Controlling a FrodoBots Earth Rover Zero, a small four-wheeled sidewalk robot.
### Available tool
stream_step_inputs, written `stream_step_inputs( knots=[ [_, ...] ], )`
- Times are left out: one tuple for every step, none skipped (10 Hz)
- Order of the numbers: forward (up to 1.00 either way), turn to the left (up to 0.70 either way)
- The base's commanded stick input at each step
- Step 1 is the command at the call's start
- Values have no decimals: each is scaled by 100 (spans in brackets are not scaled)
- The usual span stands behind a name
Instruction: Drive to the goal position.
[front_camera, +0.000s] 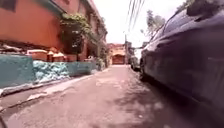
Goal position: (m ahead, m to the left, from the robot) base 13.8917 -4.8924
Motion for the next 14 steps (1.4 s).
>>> stream_step_inputs(
  knots=[
    [70, -9],
    [70, -21],
    [70, -33],
    [70, -25],
    [70, -16],
    [70, -8],
    [70, 0],
    [70, 0],
    [70, 0],
    [70, 0],
    [70, 0],
    [70, 0],
    [70, 0],
    [70, 0]
  ],
)
